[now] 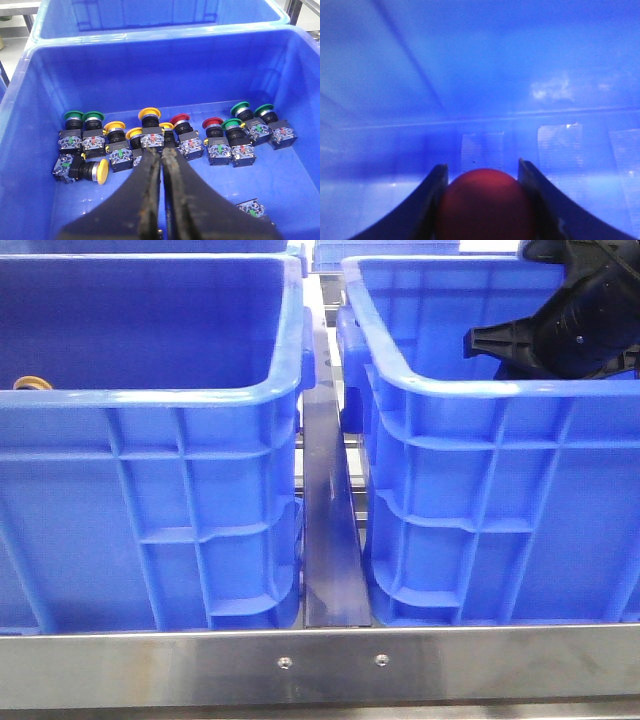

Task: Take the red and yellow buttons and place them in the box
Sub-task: 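Lower the red button into the empty bin and open the right gripper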

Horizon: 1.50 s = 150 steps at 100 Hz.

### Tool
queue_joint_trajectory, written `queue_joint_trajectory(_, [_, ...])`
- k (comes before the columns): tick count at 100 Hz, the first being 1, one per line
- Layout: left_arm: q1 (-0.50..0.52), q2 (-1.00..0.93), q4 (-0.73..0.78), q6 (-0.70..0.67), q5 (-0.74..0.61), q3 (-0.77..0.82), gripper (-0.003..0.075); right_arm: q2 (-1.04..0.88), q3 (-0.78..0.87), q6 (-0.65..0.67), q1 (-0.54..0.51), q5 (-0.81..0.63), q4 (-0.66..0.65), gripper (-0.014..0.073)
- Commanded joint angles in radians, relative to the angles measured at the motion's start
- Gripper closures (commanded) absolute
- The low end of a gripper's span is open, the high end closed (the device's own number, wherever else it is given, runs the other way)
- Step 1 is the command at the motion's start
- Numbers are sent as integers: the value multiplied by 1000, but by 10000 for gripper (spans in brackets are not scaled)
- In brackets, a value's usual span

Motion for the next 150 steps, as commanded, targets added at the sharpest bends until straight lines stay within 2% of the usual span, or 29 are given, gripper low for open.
queue_joint_trajectory(1, [2,4,-9,-8,-68,-30,739,-44,-27,-11,-6,8,-14,176])
queue_joint_trajectory(11, [2,4,-9,-8,-67,-30,739,-49,-27,-11,-6,18,-14,4])
queue_joint_trajectory(18, [2,4,-9,-8,-64,-30,739,-59,-27,-11,-6,26,-14,-47])
queue_joint_trajectory(61, [2,4,-9,-8,-60,-30,739,-263,32,-14,-26,53,-14,-41])
queue_joint_trajectory(91, [2,4,-9,-8,-50,-30,739,-538,208,-48,-85,96,-15,-41])
queue_joint_trajectory(150, [2,4,-9,-8,-50,-30,739,-1059,512,-77,-85,136,-17,-41])
